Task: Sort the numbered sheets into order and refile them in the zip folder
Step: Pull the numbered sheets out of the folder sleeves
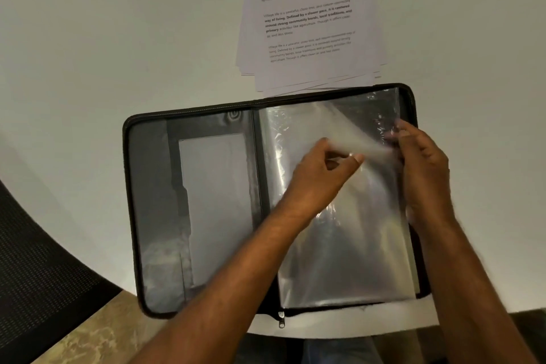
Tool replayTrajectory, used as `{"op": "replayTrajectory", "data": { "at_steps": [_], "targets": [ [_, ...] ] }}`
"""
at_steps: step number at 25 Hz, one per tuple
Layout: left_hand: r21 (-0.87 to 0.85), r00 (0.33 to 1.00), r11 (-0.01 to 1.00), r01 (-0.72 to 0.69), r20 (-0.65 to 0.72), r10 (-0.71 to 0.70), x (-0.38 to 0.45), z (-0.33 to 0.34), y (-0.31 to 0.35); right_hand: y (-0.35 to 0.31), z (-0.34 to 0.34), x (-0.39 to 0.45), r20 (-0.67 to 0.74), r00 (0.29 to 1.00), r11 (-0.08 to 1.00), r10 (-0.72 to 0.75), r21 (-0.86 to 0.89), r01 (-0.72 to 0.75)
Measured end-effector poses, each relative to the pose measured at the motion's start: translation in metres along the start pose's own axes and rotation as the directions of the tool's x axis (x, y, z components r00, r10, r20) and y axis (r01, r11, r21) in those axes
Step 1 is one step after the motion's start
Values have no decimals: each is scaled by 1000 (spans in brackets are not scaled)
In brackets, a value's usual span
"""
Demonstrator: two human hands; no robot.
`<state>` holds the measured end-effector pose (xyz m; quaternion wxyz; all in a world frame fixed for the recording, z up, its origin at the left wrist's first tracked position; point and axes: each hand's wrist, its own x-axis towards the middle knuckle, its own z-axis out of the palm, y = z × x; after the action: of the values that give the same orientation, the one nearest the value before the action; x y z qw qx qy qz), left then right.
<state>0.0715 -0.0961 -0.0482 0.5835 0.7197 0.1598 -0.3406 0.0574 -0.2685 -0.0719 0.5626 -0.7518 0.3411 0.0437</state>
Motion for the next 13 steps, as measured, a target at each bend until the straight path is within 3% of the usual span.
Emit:
{"op": "replayTrajectory", "data": {
  "at_steps": [3, 7, 10, 13],
  "targets": [
    [112, 997, 990, -80, 21, 78, 4, 4, 2, -1, -1, -2, -9, 1000, 998, 16, -61, -16],
    [99, 994, 989, -107, 50, 102, 8, 0, -3, 0, 4, -15, -21, 991, 957, -131, -265, 120],
    [74, 995, 993, -90, 44, 87, 11, -3, 1, 15, 9, -20, 22, 959, 841, -281, -475, 257],
    [22, 997, 998, -58, 54, 57, 18, -10, 5, 19, 15, -17, 41, 943, 718, -329, -638, 278]
  ]
}}
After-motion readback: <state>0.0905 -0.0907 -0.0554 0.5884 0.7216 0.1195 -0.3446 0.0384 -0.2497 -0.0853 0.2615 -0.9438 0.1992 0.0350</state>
